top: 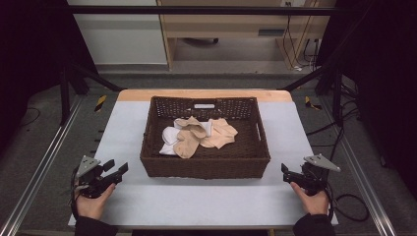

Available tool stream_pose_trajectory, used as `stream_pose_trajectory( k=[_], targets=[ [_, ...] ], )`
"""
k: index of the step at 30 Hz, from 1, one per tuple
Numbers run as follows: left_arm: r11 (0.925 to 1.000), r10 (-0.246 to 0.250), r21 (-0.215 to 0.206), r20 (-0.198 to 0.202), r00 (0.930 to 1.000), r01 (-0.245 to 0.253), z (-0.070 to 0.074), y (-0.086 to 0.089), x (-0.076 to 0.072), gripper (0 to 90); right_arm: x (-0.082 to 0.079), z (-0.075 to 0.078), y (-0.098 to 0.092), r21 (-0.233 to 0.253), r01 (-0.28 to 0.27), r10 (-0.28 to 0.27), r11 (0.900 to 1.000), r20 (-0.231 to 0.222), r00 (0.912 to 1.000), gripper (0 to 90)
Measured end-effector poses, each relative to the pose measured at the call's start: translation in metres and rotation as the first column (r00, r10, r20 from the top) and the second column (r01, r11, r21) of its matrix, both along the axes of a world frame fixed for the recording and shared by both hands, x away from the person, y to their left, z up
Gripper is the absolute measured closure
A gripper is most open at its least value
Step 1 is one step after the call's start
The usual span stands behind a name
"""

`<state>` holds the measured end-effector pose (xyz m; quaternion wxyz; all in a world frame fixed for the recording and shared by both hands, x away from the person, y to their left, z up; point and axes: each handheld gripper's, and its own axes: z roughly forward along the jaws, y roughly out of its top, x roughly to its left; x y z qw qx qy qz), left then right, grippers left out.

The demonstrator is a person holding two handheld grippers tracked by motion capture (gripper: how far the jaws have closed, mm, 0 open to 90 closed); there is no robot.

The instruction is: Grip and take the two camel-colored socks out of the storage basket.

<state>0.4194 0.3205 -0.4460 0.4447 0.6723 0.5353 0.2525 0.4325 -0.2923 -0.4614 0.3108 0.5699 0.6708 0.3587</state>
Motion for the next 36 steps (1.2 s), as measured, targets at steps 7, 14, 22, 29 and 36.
stream_pose_trajectory(
  k=[7, 14, 22, 29, 36],
  targets=[
    [0.9996, -0.022, -0.016, 0.038, 0.9990, 0.023, 0.012, -0.002, -0.003, 47.1, 0.001, 0.000, 0.000, -0.007, 0.018, -0.018, 1.000, -0.009, 0.9998, 5.4],
    [0.9988, -0.046, -0.015, 0.057, 0.9973, 0.047, 0.021, -0.010, -0.004, 47.0, 0.001, 0.001, -0.001, 0.004, 0.024, -0.024, 1.000, 0.002, 0.9997, 5.1],
    [0.9981, -0.056, -0.022, 0.071, 0.9959, 0.058, 0.035, -0.016, 0.009, 45.9, 0.001, 0.002, -0.001, 0.000, 0.028, -0.028, 1.000, 0.011, 0.9995, 5.1],
    [0.9972, -0.067, -0.025, 0.111, 0.9915, 0.071, 0.060, -0.021, 0.017, 44.7, 0.000, 0.005, 0.000, 0.004, 0.034, -0.034, 0.999, 0.028, 0.9991, 4.9],
    [0.9968, -0.071, -0.028, 0.136, 0.9881, 0.075, 0.078, -0.029, 0.024, 43.3, 0.000, 0.005, 0.000, 0.007, 0.034, -0.035, 0.999, 0.031, 0.9989, 5.0]
  ],
)
